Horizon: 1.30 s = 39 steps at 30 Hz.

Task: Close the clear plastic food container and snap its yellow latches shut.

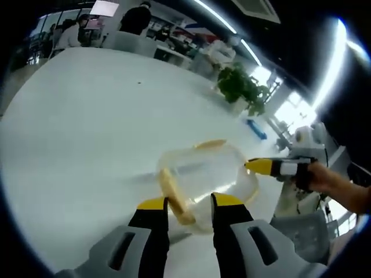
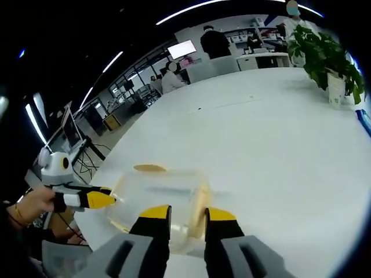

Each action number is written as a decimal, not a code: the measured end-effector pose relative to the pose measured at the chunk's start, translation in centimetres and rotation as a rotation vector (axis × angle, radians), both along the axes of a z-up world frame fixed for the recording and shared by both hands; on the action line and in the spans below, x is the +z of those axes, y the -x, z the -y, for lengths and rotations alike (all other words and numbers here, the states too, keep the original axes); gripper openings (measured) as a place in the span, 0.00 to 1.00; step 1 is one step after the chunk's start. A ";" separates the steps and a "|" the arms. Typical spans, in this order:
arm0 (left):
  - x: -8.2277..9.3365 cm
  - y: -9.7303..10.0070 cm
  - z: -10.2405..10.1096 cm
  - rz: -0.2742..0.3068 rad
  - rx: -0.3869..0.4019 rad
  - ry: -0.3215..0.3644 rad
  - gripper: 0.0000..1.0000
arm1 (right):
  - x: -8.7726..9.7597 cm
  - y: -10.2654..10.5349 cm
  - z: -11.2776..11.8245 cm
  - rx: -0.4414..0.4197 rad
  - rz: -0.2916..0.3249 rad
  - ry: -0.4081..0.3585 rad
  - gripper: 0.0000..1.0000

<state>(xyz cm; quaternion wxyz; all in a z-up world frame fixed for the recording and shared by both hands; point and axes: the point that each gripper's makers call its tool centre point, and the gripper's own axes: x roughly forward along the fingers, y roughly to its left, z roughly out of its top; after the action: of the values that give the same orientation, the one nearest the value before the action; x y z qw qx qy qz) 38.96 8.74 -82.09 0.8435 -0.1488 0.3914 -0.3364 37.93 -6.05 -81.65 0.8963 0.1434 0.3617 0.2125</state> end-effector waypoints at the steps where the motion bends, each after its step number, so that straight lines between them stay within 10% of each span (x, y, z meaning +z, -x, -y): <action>1: 0.0 0.0 -0.1 0.001 0.002 0.000 0.25 | 0.0 -0.1 -0.2 0.002 0.001 0.002 0.19; 39: 0.9 -0.4 -2.4 0.125 -0.091 -0.202 0.26 | 0.5 -0.8 -2.3 0.064 0.078 0.122 0.19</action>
<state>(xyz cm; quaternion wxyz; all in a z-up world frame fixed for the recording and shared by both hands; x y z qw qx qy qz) 39.39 11.10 -81.24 0.8608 -0.0239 0.3762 -0.3421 38.72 -3.78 -81.14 0.9096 0.0683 0.3432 0.2240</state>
